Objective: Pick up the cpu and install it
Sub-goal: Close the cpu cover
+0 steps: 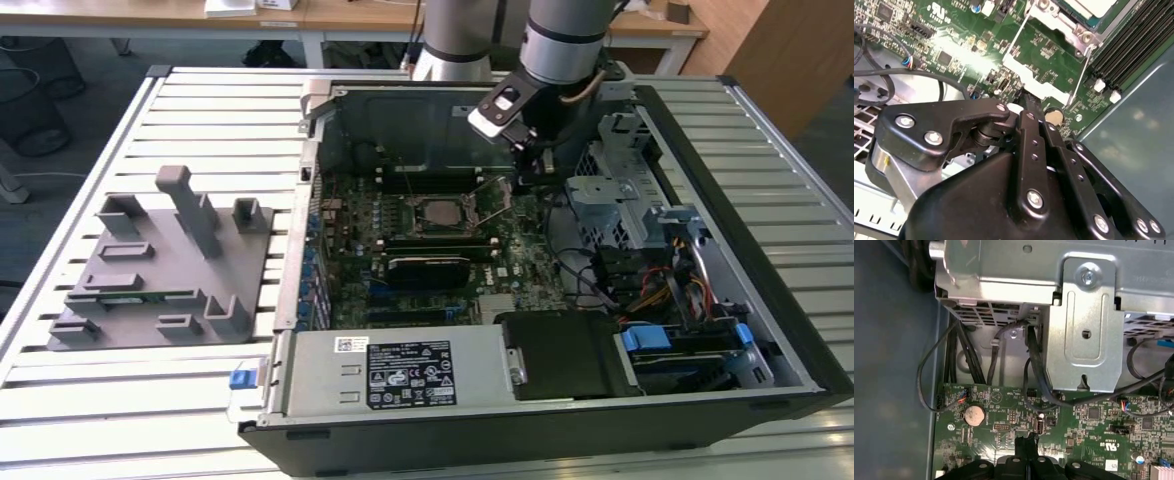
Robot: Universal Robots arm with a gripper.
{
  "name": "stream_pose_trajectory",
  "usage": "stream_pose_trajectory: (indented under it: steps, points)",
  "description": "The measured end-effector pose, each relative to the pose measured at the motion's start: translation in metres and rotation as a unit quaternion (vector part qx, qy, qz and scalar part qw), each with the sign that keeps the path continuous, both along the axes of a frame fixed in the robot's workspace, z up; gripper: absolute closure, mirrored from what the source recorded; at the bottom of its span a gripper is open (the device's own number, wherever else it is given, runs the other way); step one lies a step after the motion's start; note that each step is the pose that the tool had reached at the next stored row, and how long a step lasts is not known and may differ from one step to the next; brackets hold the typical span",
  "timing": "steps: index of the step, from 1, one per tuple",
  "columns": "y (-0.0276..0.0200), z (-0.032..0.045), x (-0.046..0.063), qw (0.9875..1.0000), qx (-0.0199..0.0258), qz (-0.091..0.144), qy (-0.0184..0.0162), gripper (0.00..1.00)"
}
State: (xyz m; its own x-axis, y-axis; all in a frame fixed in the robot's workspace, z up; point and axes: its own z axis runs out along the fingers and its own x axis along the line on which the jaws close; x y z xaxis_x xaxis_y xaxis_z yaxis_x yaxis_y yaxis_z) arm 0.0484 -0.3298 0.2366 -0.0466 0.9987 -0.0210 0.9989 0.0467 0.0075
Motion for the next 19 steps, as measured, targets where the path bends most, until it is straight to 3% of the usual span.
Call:
stream_pose_trajectory:
  steps: [19]
  points:
    - [0.0001, -0.0032, -0.022, 1.0, 0.0, 0.0, 0.0, 0.89]
